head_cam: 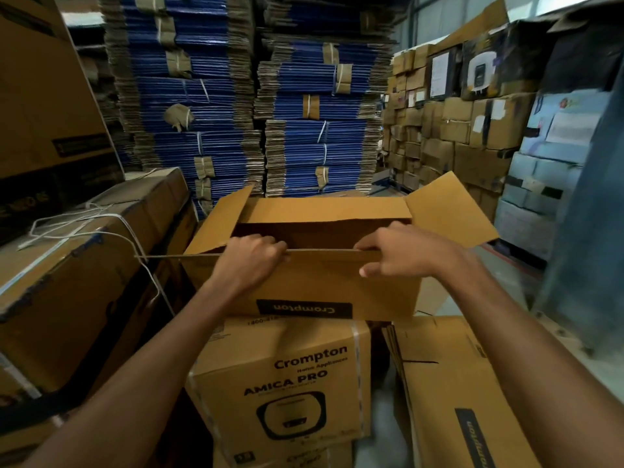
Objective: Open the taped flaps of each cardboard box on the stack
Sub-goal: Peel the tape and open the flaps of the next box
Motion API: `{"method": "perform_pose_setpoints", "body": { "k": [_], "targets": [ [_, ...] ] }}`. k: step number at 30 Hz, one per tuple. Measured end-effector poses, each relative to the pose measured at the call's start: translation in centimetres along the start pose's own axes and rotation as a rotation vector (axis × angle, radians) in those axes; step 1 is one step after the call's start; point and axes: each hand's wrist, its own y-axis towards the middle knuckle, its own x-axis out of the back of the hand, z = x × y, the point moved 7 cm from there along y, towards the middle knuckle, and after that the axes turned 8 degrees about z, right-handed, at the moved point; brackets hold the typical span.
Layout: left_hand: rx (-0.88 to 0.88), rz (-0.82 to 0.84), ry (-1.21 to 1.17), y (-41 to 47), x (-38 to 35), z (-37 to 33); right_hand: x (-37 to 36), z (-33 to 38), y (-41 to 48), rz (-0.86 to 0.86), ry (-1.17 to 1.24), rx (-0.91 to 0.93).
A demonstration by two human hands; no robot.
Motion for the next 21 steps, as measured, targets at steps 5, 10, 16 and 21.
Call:
{"method": "perform_pose_setpoints", "body": {
  "k": [5,10,16,21],
  "targets": [
    [-0.091,-0.058,-0.067,0.4,2.0,-6.0,-1.8,3.8,2.3,-0.101,-0.224,-0.043],
    [0.048,0.433,-0.765,0.3,0.0,-3.3,-2.8,5.6,2.5,-0.222,-0.345,0.027],
    [0.089,0.597,0.01,-2.2,-4.4,5.1,-4.4,5.7,3.0,-0.345,-0.372,0.129],
    [0.426,0.503,0.117,-4.1,-1.6,10.1,-5.2,4.7,3.2,-0.383,-0.319,0.118]
  ]
}}
